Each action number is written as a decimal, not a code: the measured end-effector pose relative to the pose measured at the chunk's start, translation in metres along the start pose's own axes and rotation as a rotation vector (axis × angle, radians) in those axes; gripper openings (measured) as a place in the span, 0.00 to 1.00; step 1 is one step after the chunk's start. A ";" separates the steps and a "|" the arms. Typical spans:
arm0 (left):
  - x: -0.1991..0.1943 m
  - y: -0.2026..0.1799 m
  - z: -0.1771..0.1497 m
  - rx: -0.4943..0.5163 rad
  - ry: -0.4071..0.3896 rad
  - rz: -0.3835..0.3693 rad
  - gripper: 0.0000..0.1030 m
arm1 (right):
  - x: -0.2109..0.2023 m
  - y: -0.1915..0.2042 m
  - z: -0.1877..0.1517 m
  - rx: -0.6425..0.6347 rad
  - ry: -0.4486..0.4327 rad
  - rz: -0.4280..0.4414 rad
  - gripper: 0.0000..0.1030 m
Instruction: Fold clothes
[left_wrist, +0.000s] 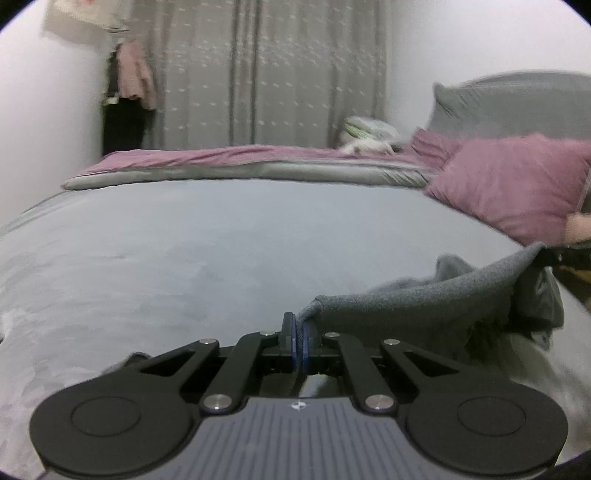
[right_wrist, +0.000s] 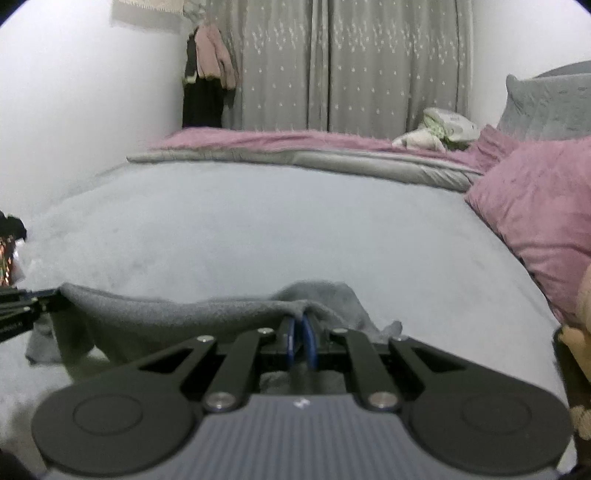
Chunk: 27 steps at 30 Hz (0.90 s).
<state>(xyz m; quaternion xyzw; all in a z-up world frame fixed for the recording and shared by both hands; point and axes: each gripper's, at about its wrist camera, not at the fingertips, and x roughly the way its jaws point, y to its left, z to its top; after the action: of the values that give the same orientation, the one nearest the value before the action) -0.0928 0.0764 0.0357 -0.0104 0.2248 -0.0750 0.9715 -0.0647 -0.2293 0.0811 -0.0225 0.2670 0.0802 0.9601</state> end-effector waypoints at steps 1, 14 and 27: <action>-0.002 0.003 0.002 -0.014 -0.013 0.011 0.03 | 0.000 0.004 0.004 0.000 -0.012 0.006 0.07; -0.006 0.042 0.028 -0.098 -0.091 0.133 0.03 | 0.013 0.040 0.040 0.049 -0.115 0.036 0.07; 0.047 0.044 0.063 -0.142 -0.033 0.096 0.03 | 0.054 0.032 0.041 0.086 -0.111 -0.082 0.07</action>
<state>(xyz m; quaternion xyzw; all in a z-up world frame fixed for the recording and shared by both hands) -0.0174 0.1123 0.0694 -0.0697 0.2137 -0.0120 0.9743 -0.0037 -0.1870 0.0884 0.0126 0.2153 0.0304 0.9760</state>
